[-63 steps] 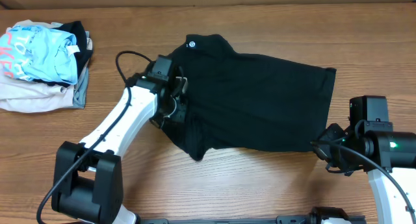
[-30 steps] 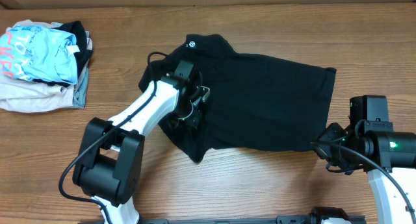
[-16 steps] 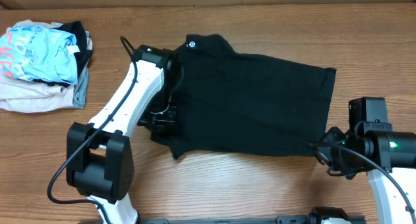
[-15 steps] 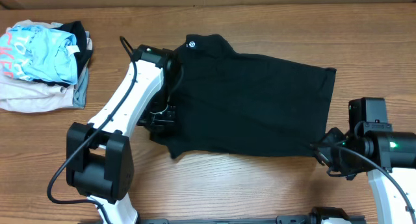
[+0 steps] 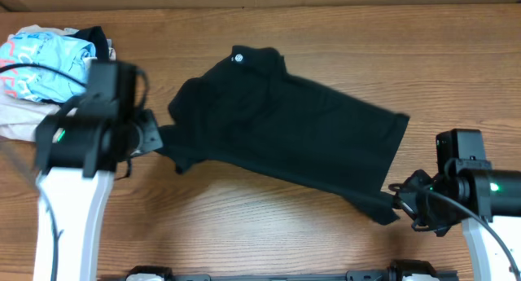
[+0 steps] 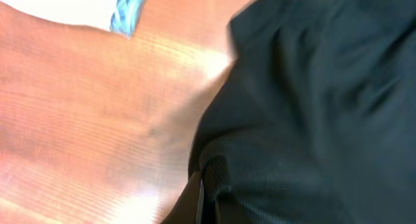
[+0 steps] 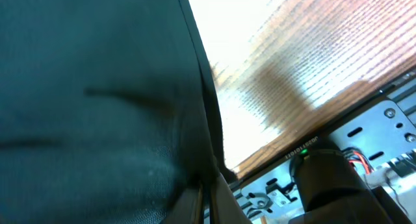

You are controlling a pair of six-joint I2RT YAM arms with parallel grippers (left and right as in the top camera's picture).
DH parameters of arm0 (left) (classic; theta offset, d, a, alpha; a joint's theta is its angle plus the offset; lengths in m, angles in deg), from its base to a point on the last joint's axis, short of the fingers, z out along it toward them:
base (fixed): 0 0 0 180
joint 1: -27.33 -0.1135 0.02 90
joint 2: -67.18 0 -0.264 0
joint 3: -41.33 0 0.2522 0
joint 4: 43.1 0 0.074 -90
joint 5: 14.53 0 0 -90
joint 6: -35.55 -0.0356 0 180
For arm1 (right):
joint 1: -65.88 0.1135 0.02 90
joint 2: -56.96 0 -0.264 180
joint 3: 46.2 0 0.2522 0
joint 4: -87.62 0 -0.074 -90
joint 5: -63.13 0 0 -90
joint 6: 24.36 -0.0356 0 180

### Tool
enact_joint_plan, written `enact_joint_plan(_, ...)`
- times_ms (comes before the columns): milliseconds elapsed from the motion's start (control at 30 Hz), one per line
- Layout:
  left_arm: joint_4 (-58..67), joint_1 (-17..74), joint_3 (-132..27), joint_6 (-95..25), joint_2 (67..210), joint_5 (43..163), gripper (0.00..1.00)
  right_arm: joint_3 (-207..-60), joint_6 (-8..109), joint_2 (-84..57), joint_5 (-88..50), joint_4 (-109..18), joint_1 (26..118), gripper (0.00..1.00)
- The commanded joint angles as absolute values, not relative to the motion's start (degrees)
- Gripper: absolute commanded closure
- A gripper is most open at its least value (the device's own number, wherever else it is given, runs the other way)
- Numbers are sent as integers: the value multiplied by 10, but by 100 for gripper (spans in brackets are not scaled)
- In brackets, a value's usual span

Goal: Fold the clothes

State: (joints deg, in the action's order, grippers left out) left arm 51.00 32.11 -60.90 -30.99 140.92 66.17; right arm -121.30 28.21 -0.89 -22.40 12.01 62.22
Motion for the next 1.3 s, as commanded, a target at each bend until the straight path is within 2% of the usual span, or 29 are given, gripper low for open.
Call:
enact_joint_plan(0, 451, 311, -614, -348, 1366, 645, 96, -1258, 290, 30, -234, 118, 623, 96)
enact_joint_plan(367, 307, 311, -649, -448, 1343, 645, 96, -1449, 380, 1, -253, 56, 623, 96)
enact_joint_plan(667, 318, 311, -906, -522, 1342, 606, 96, -1776, 462, -81, -290, 81, 623, 96)
enact_joint_plan(800, 349, 311, -1005, -533, 1342, 580, 96, -1869, 467, -92, -322, 93, 623, 96)
enact_joint_plan(1033, 364, 311, -1025, -532, 1356, 573, 96, -1886, 493, -111, -346, 77, 623, 96)
enact_joint_plan(1267, 334, 311, -1023, -563, 1448, 568, 96, -1886, 511, -209, -348, 65, 623, 96)
